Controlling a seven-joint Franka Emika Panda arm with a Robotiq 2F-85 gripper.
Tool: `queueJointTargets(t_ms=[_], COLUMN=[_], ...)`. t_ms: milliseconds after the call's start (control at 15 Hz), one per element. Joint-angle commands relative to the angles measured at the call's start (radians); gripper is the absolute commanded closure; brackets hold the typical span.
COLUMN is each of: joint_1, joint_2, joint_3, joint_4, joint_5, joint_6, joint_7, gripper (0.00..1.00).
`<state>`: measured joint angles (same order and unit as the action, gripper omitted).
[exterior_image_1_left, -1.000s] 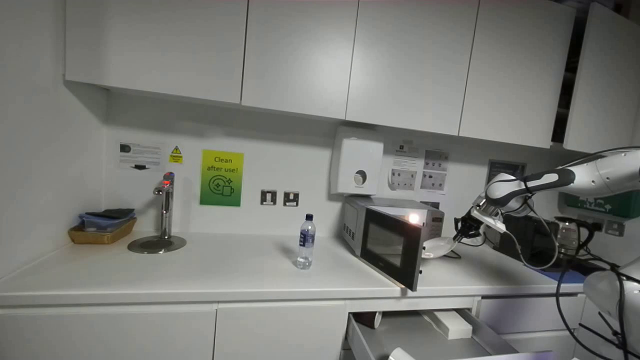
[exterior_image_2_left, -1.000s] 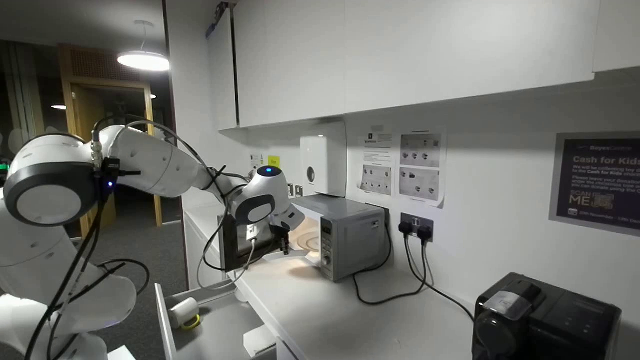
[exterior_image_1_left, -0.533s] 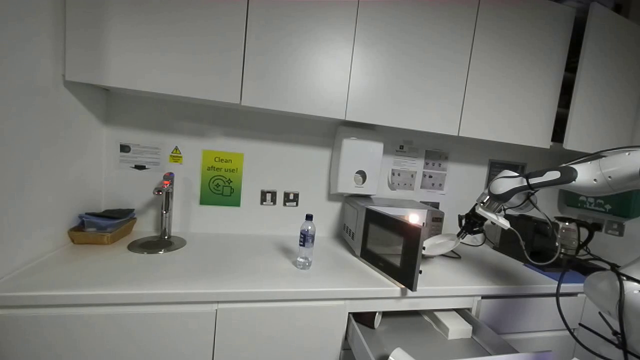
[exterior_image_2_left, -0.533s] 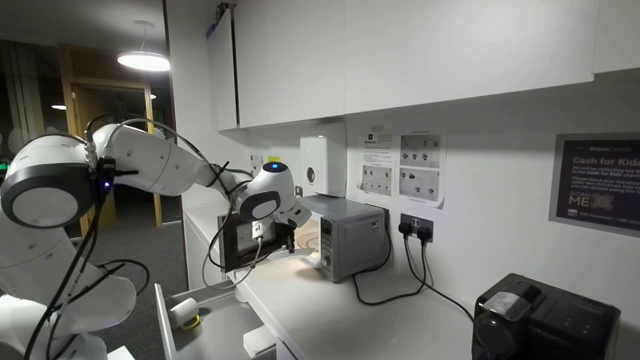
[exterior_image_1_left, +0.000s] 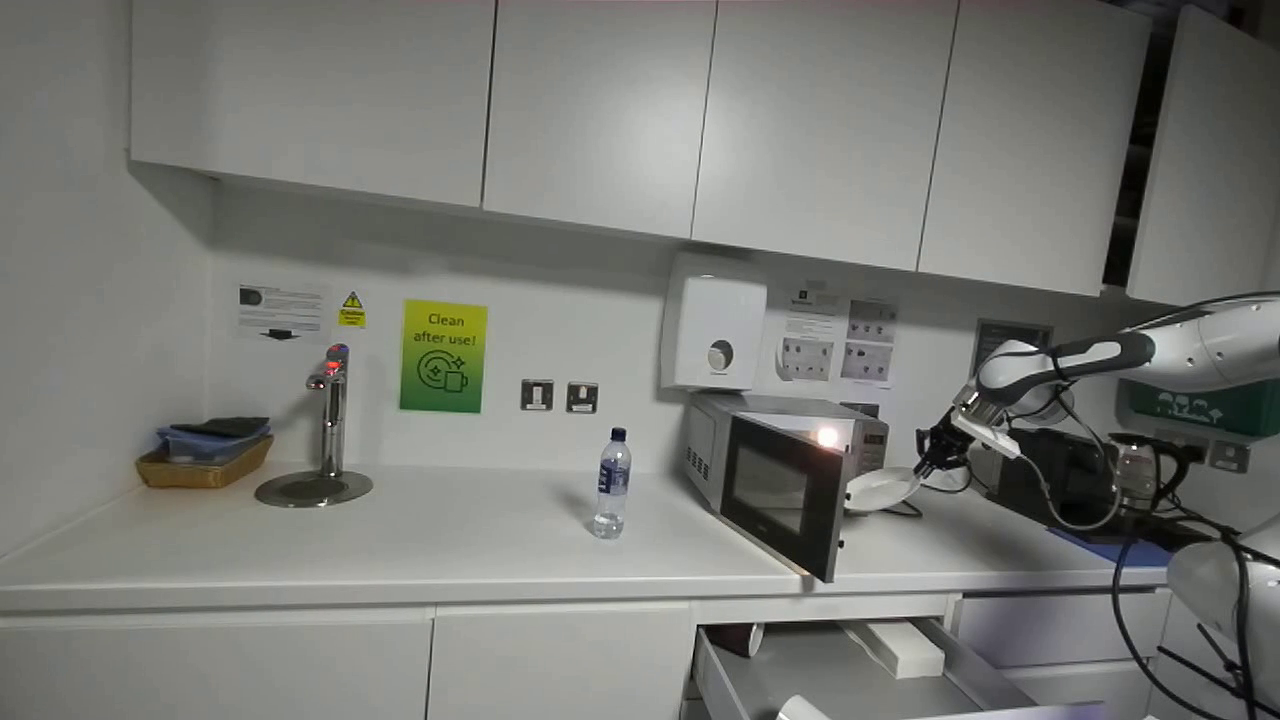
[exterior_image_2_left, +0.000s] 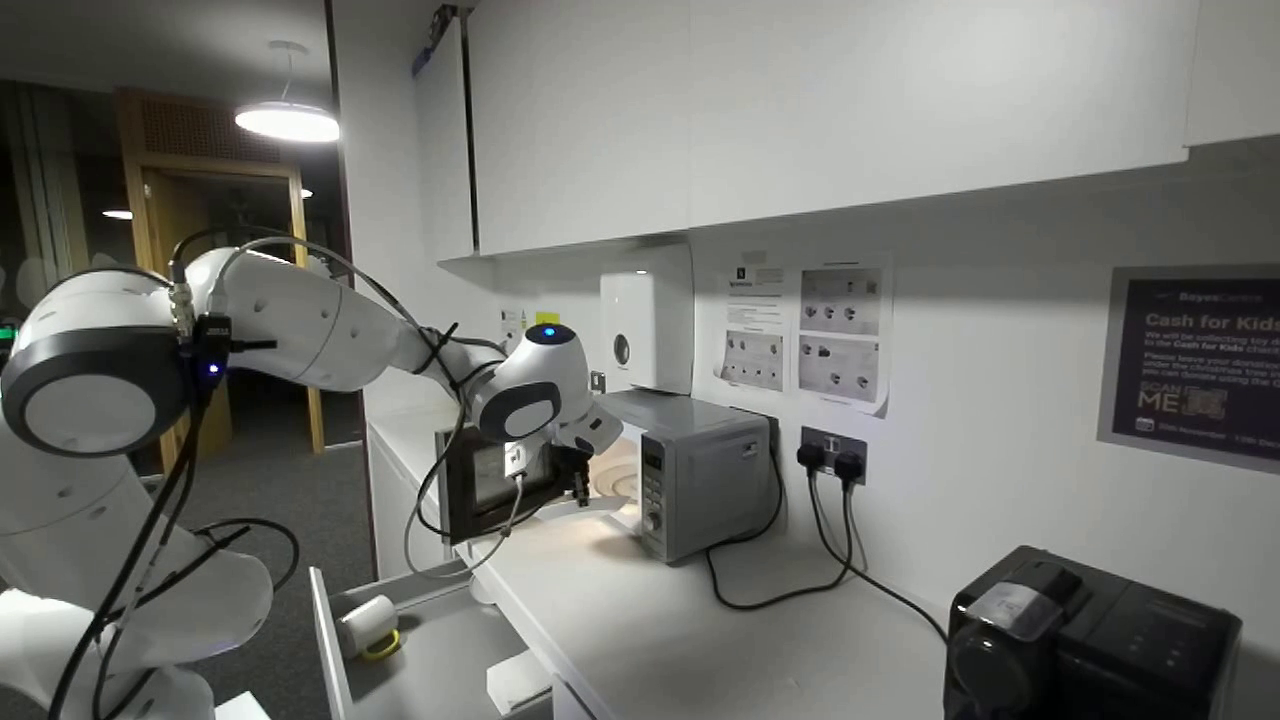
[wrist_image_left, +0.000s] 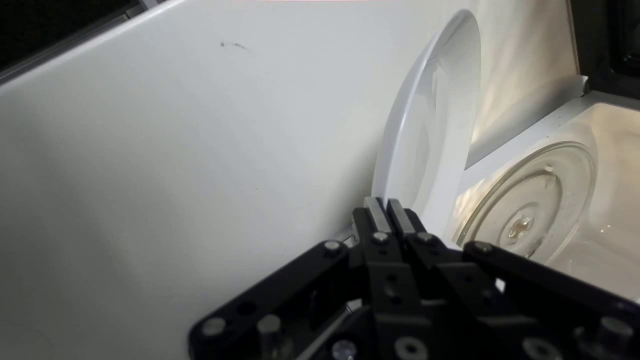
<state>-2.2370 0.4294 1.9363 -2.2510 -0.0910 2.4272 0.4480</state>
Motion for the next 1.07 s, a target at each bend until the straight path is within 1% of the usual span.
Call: queueJointTargets(t_ms=[0, 67, 133, 533, 867, 1000], joint_1=[-0.003, -0.003, -0.003, 0.004, 0.001, 0.006], joint_2=[-0.009, -0.009, -0.009, -0.016, -0.004, -0.009], joint_3=[-0.001, -0.001, -0.001, -0.049, -0.088, -0.115], joint_4=[0.002, 0.002, 0.002, 0.032, 0.073, 0.101], joint_5=[0.015, 0.015, 0.015, 0.032, 0.047, 0.054], joint_6=[0.001, 0.001, 0.001, -0.043, -0.146, -0.195], joint_7=[-0.014, -0.014, -0.014, -0.029, -0.071, -0.104], gripper=[0.96, 0.96, 0.99, 0.99, 0.99, 0.99])
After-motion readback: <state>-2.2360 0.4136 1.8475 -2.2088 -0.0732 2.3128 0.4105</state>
